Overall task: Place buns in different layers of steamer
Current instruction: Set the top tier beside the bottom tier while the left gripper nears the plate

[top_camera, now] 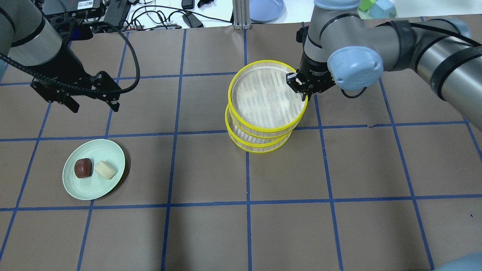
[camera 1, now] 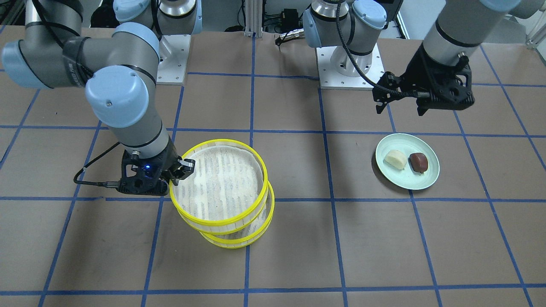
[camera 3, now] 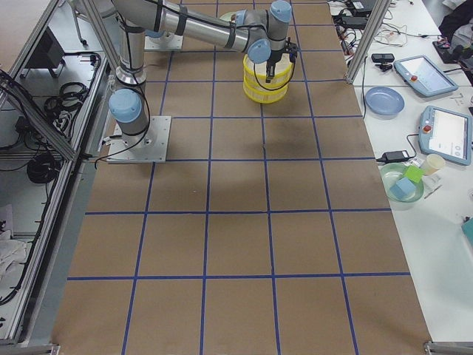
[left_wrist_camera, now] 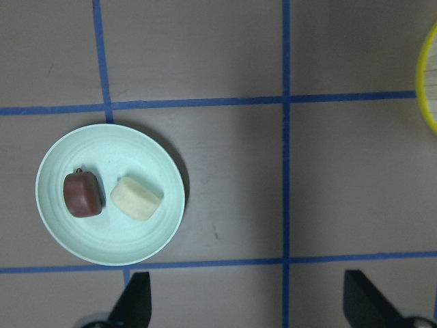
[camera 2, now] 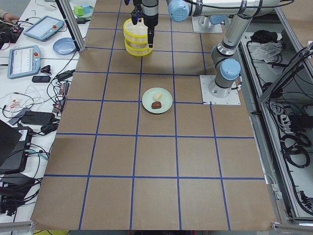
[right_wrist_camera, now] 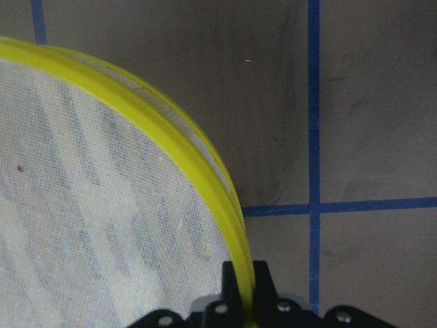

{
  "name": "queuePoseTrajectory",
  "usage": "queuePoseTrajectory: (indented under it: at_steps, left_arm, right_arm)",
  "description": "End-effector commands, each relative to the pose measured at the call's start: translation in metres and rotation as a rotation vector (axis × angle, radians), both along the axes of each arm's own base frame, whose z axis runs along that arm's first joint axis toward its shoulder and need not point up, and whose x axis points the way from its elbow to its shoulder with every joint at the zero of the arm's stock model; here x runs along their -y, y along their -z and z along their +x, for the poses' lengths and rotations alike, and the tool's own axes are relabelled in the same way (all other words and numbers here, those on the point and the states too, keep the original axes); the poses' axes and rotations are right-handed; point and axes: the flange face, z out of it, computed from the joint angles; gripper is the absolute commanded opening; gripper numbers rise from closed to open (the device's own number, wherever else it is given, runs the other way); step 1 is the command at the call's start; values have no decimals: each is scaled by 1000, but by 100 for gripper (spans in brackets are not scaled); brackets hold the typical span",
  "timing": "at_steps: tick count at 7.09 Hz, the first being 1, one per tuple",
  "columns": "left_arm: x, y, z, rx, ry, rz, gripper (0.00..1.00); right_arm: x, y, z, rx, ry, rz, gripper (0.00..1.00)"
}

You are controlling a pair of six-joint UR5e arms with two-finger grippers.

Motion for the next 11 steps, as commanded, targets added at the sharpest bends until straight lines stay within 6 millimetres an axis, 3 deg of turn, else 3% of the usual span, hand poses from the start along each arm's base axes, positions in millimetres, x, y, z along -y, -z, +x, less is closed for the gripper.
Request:
queuePoseTrajectory:
  at_steps: [1, 2, 3, 4, 5, 7, 9, 11]
  left_arm:
    - [3, 58, 61, -34, -48, 83, 100]
    - [9, 83, 68, -35, -106, 129, 100]
    - [15, 114, 79, -11, -333, 220, 100]
    - [19, 142, 80, -15, -373, 279, 100]
    - [23, 158, 86, -21, -393, 302, 100]
    - [29, 194, 113, -21, -502, 372, 100]
    - [23, 239, 116, -39, -509, 468, 100]
    - [28, 270, 130, -42, -524, 489, 98]
  right_arm:
    - [8, -13, -97, -18, -23, 27, 14]
    - [12, -13, -144, -29, -47, 31, 15]
    - [13, -11, -178, -63, -53, 46, 15]
    - [14, -2, -194, -57, -85, 64, 15]
    - [12, 6, -206, -51, -86, 79, 15]
    - [16, 19, -211, -47, -102, 98, 14]
    - [14, 22, -219, -43, -100, 106, 13]
    - [8, 28, -227, -34, -86, 121, 12]
